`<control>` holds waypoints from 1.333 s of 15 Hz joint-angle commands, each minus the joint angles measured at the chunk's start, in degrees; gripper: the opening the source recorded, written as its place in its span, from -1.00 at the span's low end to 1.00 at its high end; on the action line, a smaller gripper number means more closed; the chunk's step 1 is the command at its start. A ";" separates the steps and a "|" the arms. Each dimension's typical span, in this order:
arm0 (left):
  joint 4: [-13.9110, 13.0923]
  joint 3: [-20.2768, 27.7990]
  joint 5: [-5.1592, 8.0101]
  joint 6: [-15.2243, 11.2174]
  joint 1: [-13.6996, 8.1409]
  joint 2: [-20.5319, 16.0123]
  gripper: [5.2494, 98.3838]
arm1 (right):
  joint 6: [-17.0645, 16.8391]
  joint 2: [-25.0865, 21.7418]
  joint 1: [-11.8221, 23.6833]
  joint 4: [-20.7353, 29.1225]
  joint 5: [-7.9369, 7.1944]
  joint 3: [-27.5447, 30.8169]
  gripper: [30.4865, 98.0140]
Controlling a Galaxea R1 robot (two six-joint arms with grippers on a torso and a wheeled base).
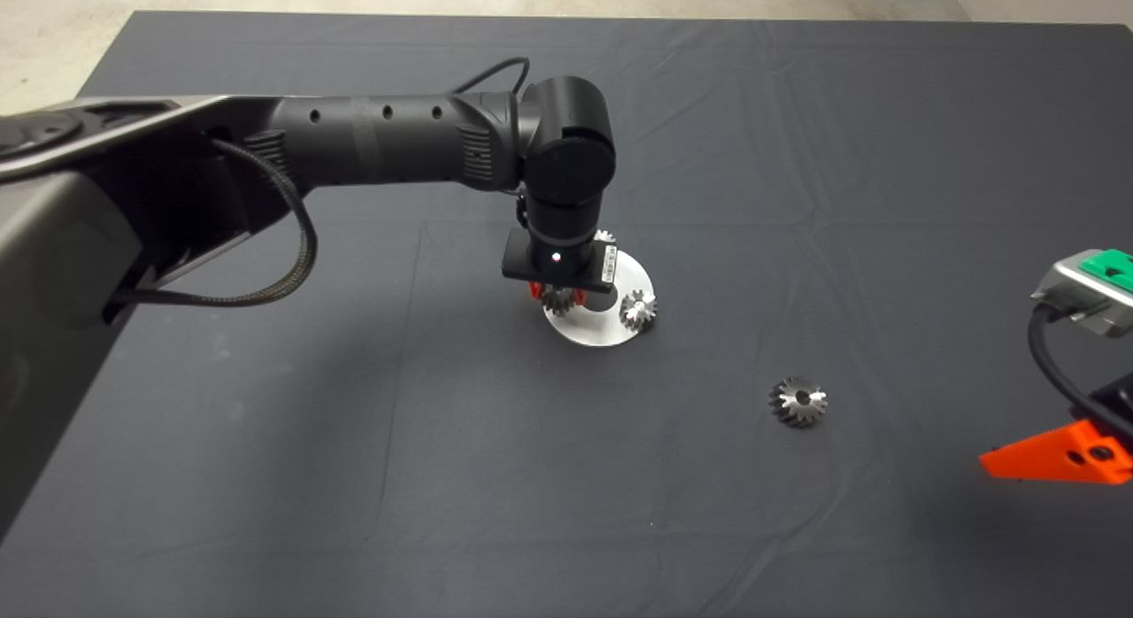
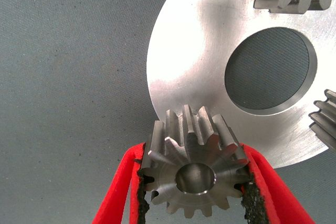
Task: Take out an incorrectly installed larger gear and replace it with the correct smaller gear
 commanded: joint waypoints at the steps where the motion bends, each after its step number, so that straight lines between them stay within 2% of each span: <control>1: 1.94 2.04 2.41 0.09 -0.37 -0.14 -0.39 | 0.40 0.01 0.86 1.75 -0.08 0.31 0.83; 3: 4.06 3.93 2.41 -0.17 -0.37 -0.06 -0.39 | 0.34 -0.08 0.86 1.75 -0.08 0.30 0.83; 10: 3.98 5.59 3.20 -0.26 -0.37 -1.73 -0.39 | 0.32 0.09 0.78 1.75 -0.08 0.23 0.83; 15: 4.06 6.35 3.11 -0.17 -0.28 -3.66 -0.39 | 0.32 0.18 0.69 1.75 -0.08 0.31 0.83; 20: 3.98 6.31 2.77 -0.17 -0.10 -3.05 -0.39 | 0.32 0.18 0.69 1.75 -0.17 0.22 0.83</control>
